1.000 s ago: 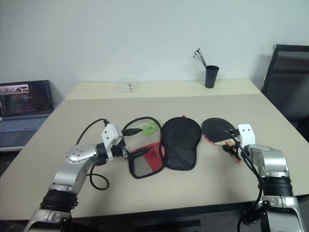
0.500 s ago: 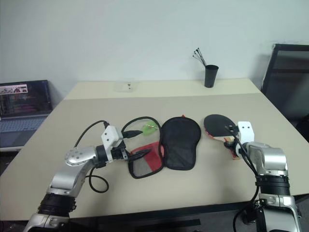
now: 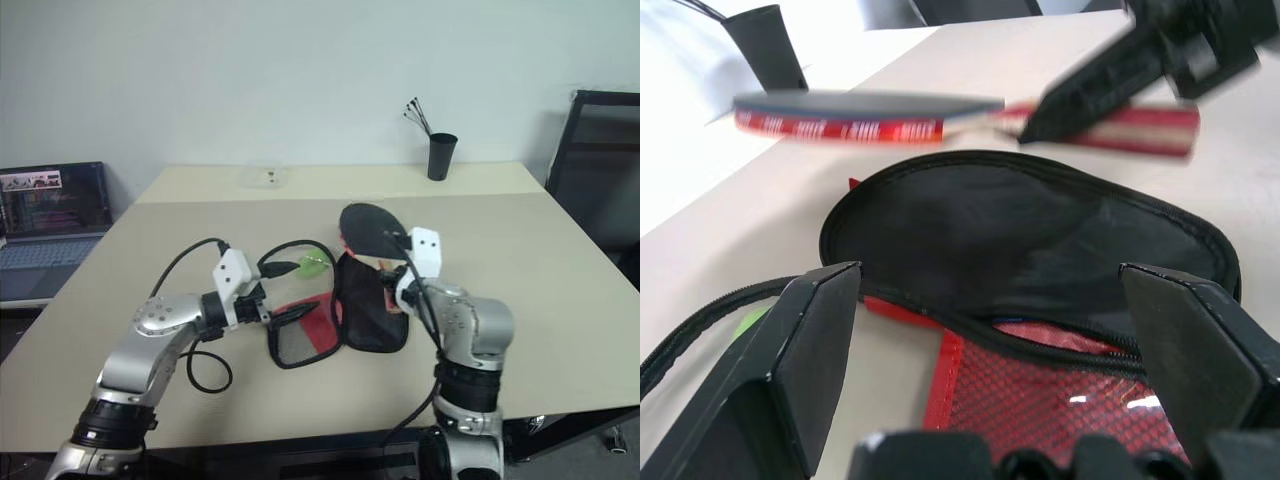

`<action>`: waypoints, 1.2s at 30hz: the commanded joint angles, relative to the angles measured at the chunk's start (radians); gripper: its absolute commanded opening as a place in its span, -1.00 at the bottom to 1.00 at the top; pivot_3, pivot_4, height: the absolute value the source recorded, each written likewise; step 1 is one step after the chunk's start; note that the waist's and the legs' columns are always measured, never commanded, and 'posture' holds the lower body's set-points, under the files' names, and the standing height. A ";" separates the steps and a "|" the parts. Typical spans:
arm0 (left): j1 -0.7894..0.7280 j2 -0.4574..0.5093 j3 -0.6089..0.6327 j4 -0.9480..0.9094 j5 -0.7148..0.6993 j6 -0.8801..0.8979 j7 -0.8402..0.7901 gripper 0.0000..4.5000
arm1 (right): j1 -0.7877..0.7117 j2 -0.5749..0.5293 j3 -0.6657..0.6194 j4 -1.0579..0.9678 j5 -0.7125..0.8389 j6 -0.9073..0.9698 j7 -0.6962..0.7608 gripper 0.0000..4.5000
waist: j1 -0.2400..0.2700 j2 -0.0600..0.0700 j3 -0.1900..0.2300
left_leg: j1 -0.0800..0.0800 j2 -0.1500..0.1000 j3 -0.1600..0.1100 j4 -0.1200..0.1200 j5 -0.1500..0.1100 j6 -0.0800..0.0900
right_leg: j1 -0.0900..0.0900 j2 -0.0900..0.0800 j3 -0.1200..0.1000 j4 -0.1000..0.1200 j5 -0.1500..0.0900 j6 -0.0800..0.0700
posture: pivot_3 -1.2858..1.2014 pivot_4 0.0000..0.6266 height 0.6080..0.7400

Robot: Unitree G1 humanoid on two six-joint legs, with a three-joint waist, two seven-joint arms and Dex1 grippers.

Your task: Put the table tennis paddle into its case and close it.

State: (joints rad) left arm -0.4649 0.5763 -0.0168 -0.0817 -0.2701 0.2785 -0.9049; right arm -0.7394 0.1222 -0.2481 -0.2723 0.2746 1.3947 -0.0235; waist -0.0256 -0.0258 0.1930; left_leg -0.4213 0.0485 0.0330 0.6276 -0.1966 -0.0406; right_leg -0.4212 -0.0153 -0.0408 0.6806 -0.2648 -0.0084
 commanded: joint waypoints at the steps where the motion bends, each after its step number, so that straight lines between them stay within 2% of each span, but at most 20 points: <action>1: -0.019 0.013 0.008 -0.056 -0.015 0.016 0.003 1.00 | 0.035 0.049 0.036 -0.047 0.003 -0.051 -0.016 -0.52 | 0.000 0.000 0.000 | 0.000 0.000 0.000 0.000 0.000 0.000 | 0.000 0.000 0.000 0.000 0.000 0.000 | 0.03 -0.52 1.00; 9: 0.006 0.030 0.020 -0.022 -0.011 -0.021 -0.020 1.00 | 0.121 0.052 0.105 -0.020 0.006 -0.101 -0.030 -0.52 | -0.004 -0.001 0.000 | 0.000 0.001 0.000 0.000 0.000 0.001 | -0.001 0.001 0.000 0.000 0.000 0.000 | 0.03 -0.52 1.00; 17: 0.051 0.047 0.052 0.027 -0.018 -0.091 -0.043 1.00 | 0.145 0.068 0.145 0.016 0.008 -0.149 -0.048 -0.52 | -0.006 -0.001 0.000 | 0.001 0.001 0.000 -0.001 0.000 0.001 | -0.001 0.001 0.000 0.000 0.000 0.000 | 0.03 -0.52 1.00; 27: 0.111 0.188 0.157 0.098 -0.051 -0.130 -0.136 1.00 | 0.146 0.056 0.168 0.052 0.006 -0.184 -0.063 -0.52 | -0.006 -0.001 -0.001 | 0.001 0.003 0.000 -0.001 0.000 0.001 | -0.001 0.001 -0.001 0.000 0.000 0.000 | 0.03 -0.52 1.00; 36: 0.109 0.178 0.152 0.121 -0.045 -0.163 -0.129 1.00 | 0.160 0.048 0.173 0.042 -0.012 -0.202 -0.107 -0.52 | -0.006 -0.001 -0.001 | 0.000 0.010 0.001 -0.001 -0.001 0.001 | -0.001 0.000 0.000 -0.001 0.000 0.000 | 0.03 -0.52 1.00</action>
State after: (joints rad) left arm -0.3483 0.7528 0.1201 0.0508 -0.3070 0.1380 -1.0363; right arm -0.5764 0.1340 -0.0784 -0.1910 0.2659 1.2227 -0.1180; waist -0.0311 -0.0268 0.1925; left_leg -0.4209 0.0587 0.0342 0.6266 -0.1972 -0.0399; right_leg -0.4223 -0.0150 -0.0413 0.6797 -0.2650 -0.0087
